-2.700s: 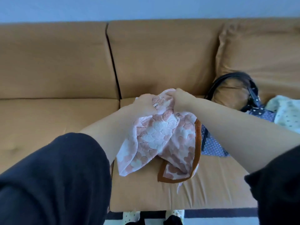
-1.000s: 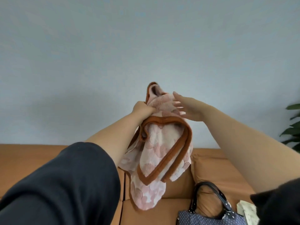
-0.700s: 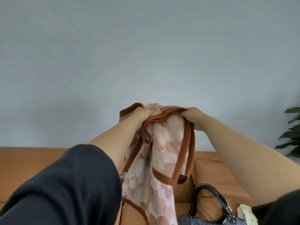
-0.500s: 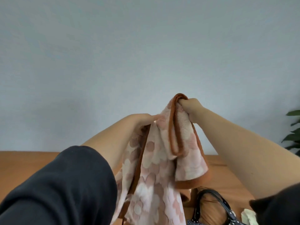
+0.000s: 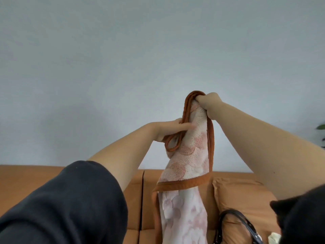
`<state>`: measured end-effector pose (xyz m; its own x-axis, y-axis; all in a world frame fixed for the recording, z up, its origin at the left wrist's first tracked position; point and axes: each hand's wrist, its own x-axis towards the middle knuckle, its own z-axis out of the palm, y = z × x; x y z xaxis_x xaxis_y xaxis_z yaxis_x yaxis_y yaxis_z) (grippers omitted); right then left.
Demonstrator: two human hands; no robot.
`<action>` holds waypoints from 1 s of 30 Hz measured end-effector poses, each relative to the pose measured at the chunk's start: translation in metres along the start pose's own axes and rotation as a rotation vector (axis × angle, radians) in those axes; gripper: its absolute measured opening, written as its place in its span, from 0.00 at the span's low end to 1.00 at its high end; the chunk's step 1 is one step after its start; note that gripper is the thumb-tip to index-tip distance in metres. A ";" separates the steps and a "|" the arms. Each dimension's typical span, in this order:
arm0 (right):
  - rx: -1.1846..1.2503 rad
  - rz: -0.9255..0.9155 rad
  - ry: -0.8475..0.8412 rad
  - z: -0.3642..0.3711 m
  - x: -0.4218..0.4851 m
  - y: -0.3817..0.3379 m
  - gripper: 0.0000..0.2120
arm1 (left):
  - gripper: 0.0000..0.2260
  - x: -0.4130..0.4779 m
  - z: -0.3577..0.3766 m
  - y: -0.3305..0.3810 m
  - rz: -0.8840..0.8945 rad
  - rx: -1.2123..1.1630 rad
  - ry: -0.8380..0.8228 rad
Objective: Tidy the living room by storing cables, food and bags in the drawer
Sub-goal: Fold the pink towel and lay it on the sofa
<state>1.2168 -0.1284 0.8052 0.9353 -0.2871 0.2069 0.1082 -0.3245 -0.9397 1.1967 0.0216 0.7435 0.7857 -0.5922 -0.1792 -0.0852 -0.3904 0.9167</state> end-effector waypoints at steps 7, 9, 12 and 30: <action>-0.078 0.014 -0.204 -0.018 -0.011 0.014 0.13 | 0.09 0.001 -0.011 0.000 -0.094 0.430 0.294; -0.225 0.013 -0.293 -0.027 -0.011 0.021 0.12 | 0.05 -0.001 -0.015 -0.004 -0.112 0.525 0.538; -0.698 -0.120 -0.209 -0.037 -0.015 0.035 0.03 | 0.06 -0.003 -0.027 -0.014 -0.117 0.565 0.864; -0.339 -0.027 -0.686 -0.032 -0.010 0.057 0.34 | 0.12 0.010 -0.027 -0.002 0.079 0.222 0.442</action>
<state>1.2031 -0.1729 0.7579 0.9453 0.3132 -0.0911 0.1285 -0.6142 -0.7786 1.2210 0.0358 0.7500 0.9521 -0.2892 0.0998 -0.2451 -0.5255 0.8147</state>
